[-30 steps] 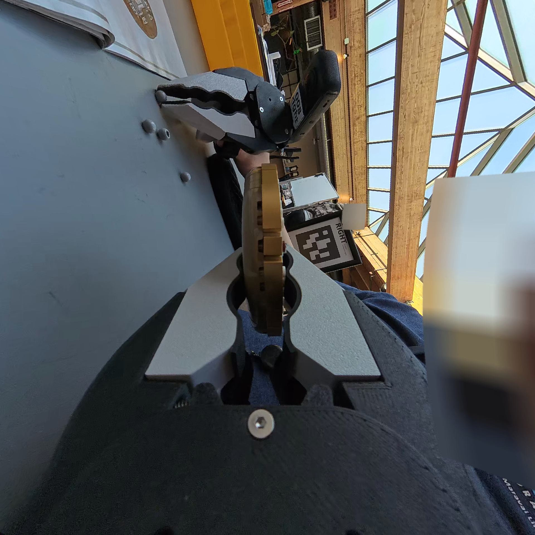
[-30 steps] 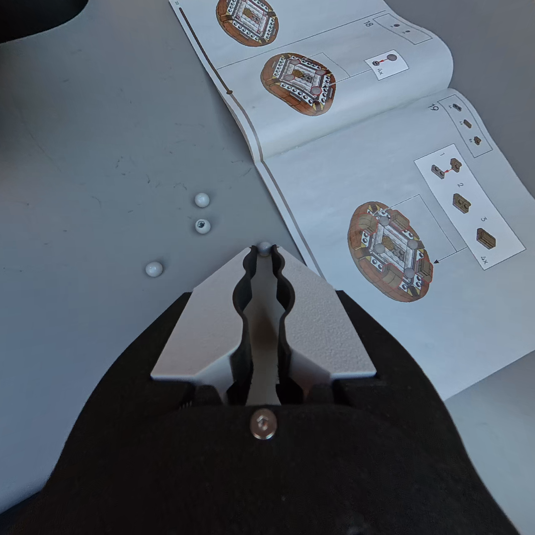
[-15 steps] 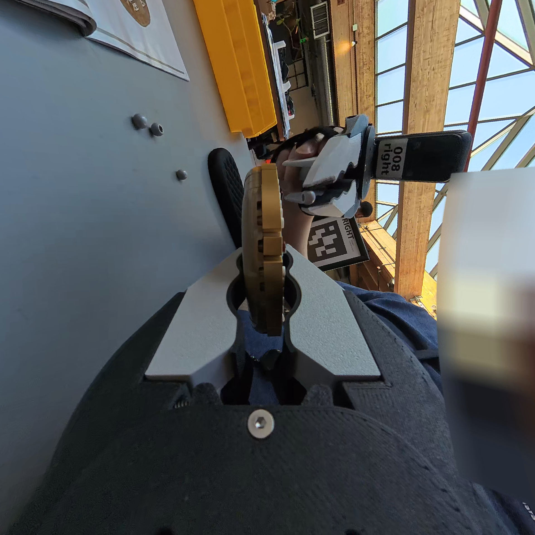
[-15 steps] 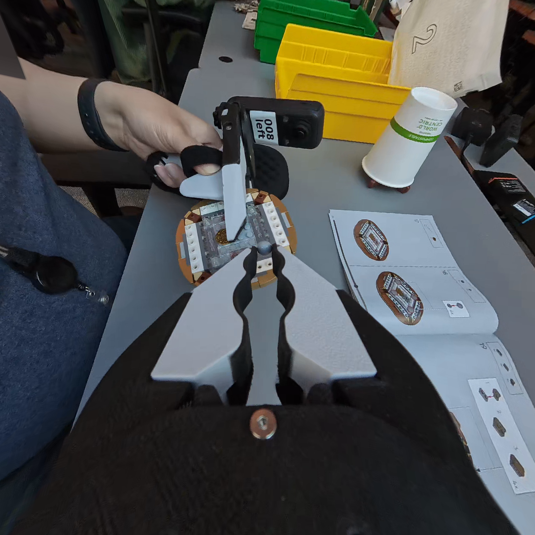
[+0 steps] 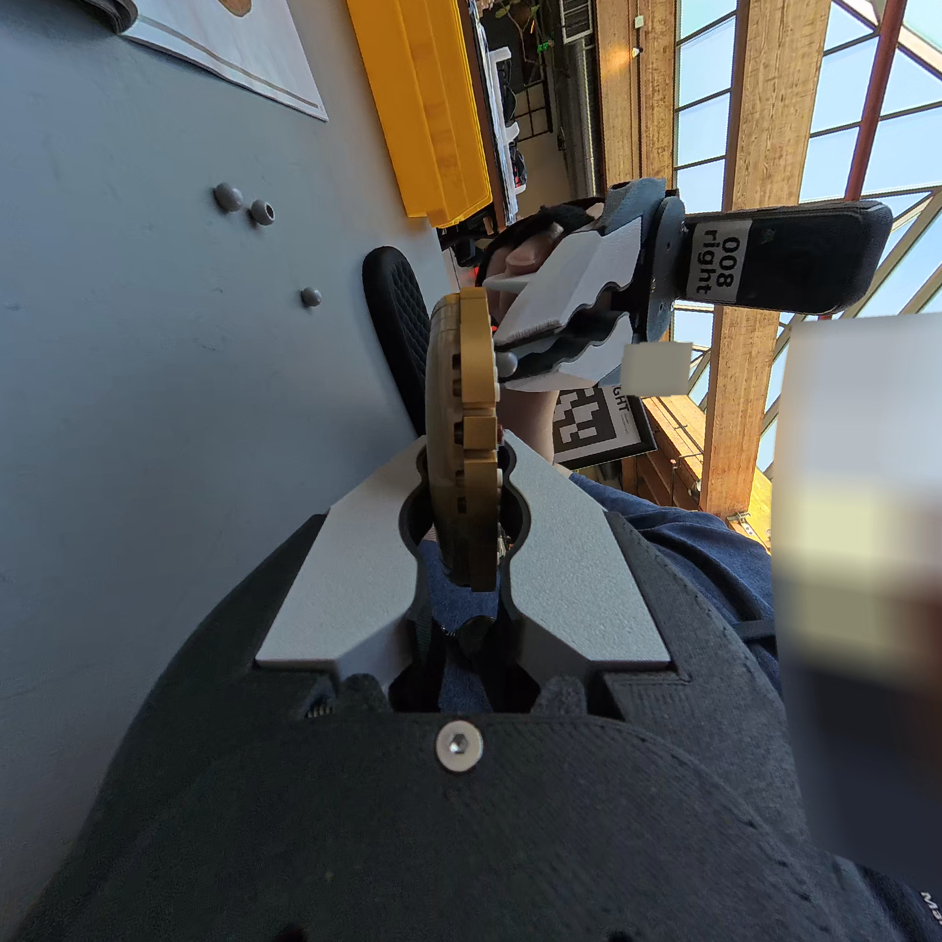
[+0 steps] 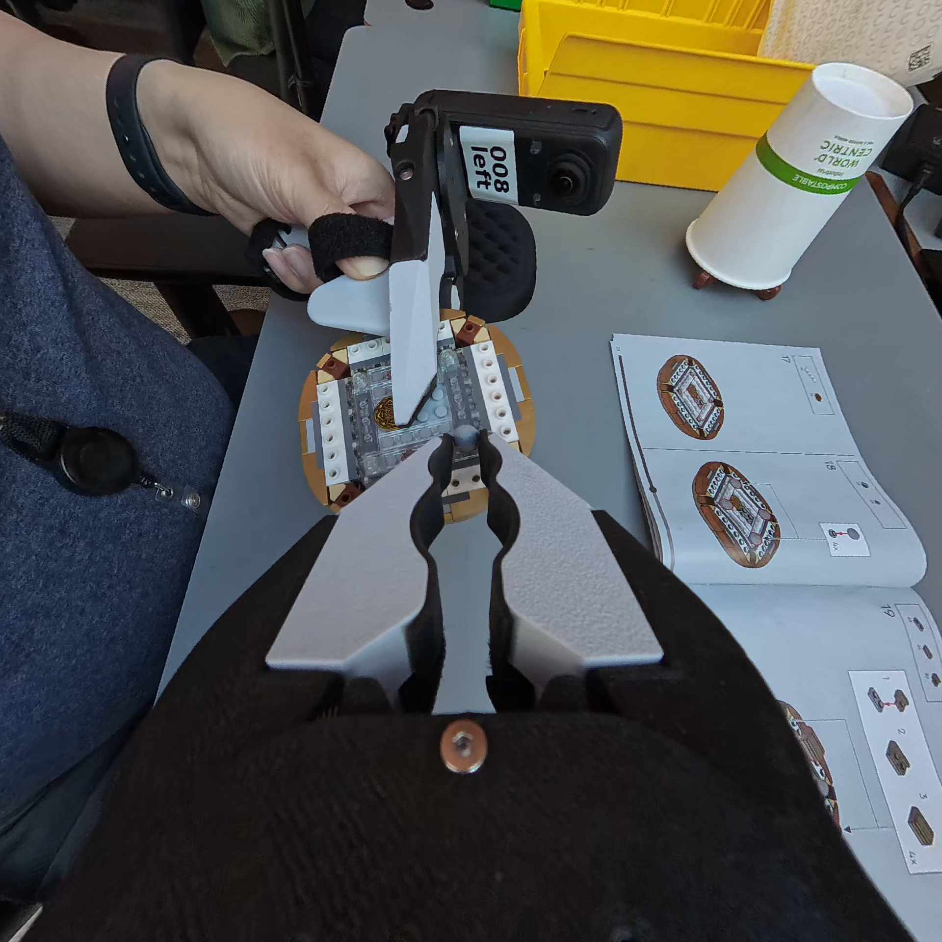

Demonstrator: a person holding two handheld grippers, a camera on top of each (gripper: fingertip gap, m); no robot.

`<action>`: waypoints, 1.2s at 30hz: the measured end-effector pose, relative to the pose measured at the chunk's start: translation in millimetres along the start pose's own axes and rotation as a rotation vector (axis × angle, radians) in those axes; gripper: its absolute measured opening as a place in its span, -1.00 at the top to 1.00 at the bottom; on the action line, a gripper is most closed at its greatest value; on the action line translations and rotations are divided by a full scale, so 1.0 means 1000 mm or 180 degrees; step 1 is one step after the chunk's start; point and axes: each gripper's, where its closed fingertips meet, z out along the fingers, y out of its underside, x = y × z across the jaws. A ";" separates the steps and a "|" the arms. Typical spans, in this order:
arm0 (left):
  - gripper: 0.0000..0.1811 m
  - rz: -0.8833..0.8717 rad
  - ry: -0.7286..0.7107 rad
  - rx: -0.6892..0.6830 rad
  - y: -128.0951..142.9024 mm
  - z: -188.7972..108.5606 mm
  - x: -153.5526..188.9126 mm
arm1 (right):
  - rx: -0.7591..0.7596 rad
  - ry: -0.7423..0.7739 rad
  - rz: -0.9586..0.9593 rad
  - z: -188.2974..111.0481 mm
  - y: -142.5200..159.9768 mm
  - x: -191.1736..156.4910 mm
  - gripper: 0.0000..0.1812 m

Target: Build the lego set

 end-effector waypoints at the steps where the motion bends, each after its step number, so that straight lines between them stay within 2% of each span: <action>1: 0.78 -0.0004 -0.0001 -0.0003 0.000 0.000 0.000 | -0.0013 -0.0010 0.0000 0.000 0.000 0.000 0.89; 12: 0.79 -0.0058 0.0116 0.0015 -0.001 -0.001 0.003 | -0.0022 -0.0049 0.0048 0.001 -0.002 0.002 0.81; 16: 0.78 -0.0033 0.0156 0.0015 -0.001 -0.002 0.006 | 0.0199 -0.0091 0.0167 -0.006 -0.010 0.001 0.74; 18: 0.78 0.0025 0.0162 0.0007 0.001 -0.002 0.009 | 0.0517 -0.0049 0.0573 -0.015 -0.017 0.012 0.65; 20: 0.79 0.0088 0.0132 -0.0020 0.004 -0.002 0.010 | 0.0790 -0.0184 0.1307 -0.024 -0.015 0.024 0.54; 23: 0.79 0.0165 0.0058 -0.0075 0.008 0.001 0.010 | 0.0938 -0.0895 0.2425 -0.023 -0.003 0.020 0.39; 25: 0.78 0.0173 0.0059 -0.0093 0.010 0.003 0.011 | 0.0925 -0.1338 0.2961 -0.018 0.001 0.009 0.38; 28: 0.79 0.0131 0.0102 -0.0079 0.009 0.005 0.011 | 0.0916 -0.1665 0.3269 -0.013 0.003 -0.003 0.44; 36: 0.79 0.0118 0.0077 -0.0093 0.010 0.006 0.009 | 0.0951 -0.1783 0.3407 -0.005 0.004 -0.006 0.58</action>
